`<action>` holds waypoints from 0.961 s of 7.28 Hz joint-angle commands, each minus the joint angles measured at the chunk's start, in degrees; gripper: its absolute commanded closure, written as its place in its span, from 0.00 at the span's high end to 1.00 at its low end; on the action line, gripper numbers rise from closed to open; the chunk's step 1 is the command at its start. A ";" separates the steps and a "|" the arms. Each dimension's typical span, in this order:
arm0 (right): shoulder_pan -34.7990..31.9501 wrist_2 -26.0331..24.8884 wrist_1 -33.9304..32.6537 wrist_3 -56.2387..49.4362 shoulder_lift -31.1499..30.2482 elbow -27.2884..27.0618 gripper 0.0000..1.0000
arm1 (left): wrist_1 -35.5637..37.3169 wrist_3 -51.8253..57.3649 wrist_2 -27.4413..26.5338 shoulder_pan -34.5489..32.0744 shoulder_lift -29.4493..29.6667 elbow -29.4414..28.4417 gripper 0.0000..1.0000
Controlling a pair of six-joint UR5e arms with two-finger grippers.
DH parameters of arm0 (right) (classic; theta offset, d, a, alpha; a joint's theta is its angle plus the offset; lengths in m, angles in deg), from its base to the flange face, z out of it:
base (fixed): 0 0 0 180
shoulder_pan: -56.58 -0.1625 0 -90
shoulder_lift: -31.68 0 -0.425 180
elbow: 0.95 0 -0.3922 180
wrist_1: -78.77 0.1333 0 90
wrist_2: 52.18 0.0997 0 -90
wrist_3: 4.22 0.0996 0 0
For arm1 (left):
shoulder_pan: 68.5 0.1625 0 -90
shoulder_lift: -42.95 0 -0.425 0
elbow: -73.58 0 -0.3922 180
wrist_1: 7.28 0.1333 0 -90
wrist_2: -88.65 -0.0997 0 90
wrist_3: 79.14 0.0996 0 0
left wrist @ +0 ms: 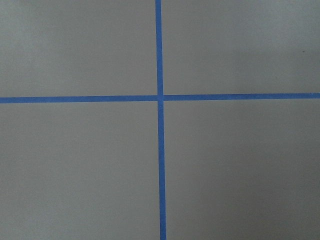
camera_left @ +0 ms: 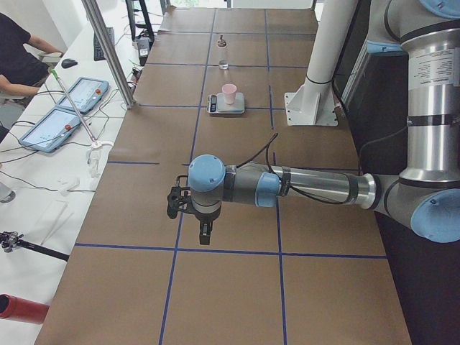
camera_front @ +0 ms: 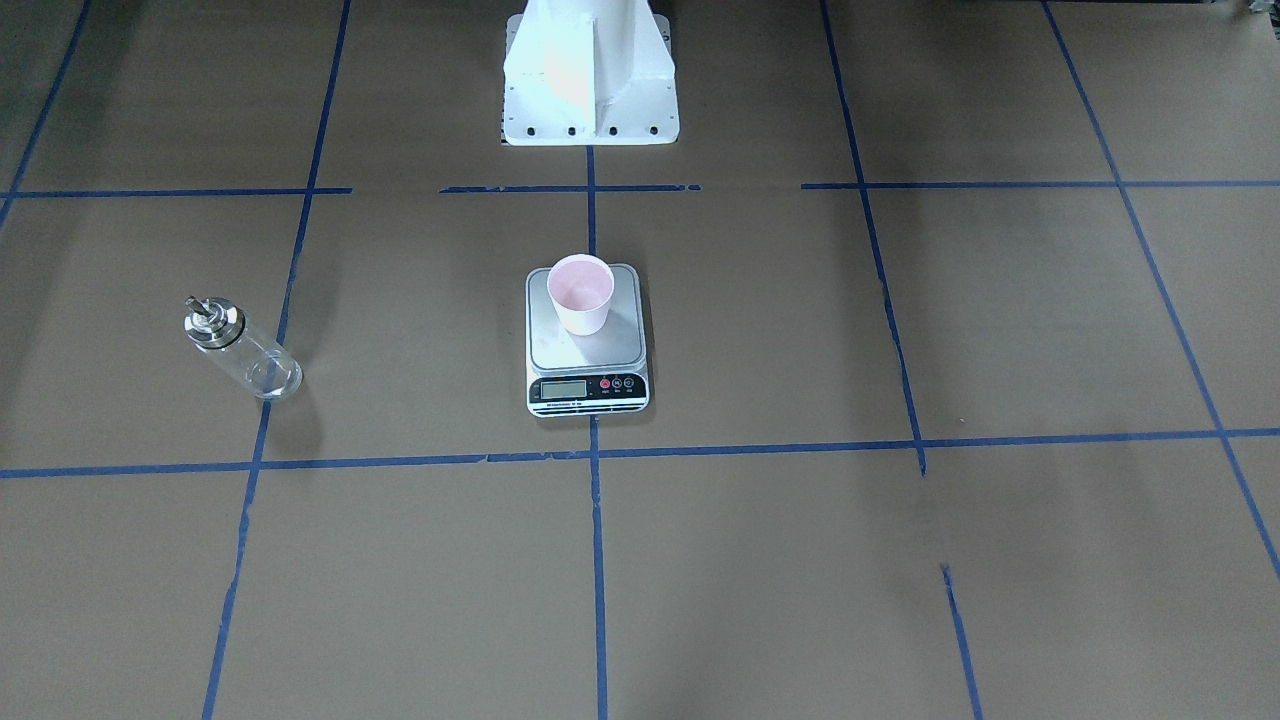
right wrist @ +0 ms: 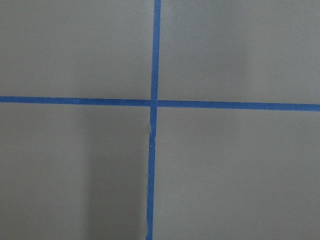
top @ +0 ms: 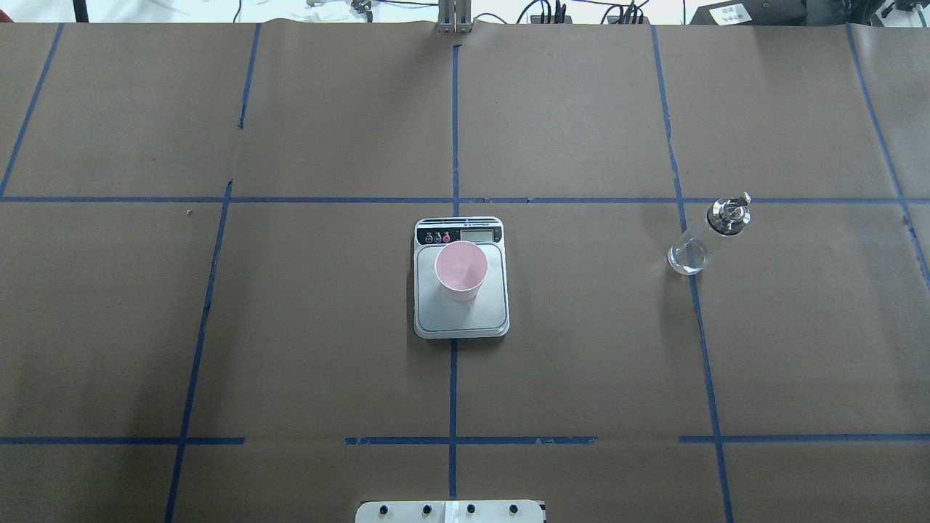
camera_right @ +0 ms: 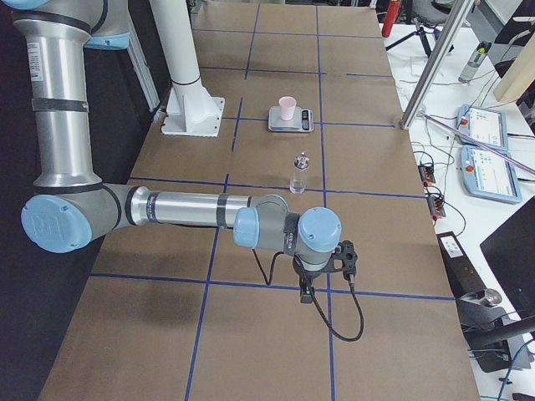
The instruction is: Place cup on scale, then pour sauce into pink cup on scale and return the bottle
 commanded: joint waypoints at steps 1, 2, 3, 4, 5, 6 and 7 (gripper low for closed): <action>0.00 0.00 0.00 0.00 0.07 0.04 1.00 | -4.44 -0.10 -0.61 0.13 -0.09 -4.67 1.00; 0.00 0.00 0.00 0.00 0.07 -0.04 1.00 | -6.57 -0.19 -1.13 0.13 -0.09 -6.00 1.00; 0.00 0.00 0.00 0.00 0.07 0.04 1.00 | -6.59 -0.28 -1.14 0.13 -0.01 -5.93 1.00; 0.00 0.00 0.00 0.00 0.07 0.04 1.00 | -6.67 -0.28 -1.14 0.13 -0.01 -5.93 1.00; 0.00 0.00 0.00 0.00 0.07 0.04 1.00 | -6.68 -0.28 -1.14 0.13 -0.01 -5.84 1.00; 0.00 0.00 0.00 0.00 0.07 -0.04 1.00 | -6.68 -0.28 -1.14 0.13 -0.01 -5.84 1.00; 0.00 0.00 0.00 0.00 0.07 0.04 1.00 | -6.68 -0.28 -1.14 0.13 -0.01 -5.84 1.00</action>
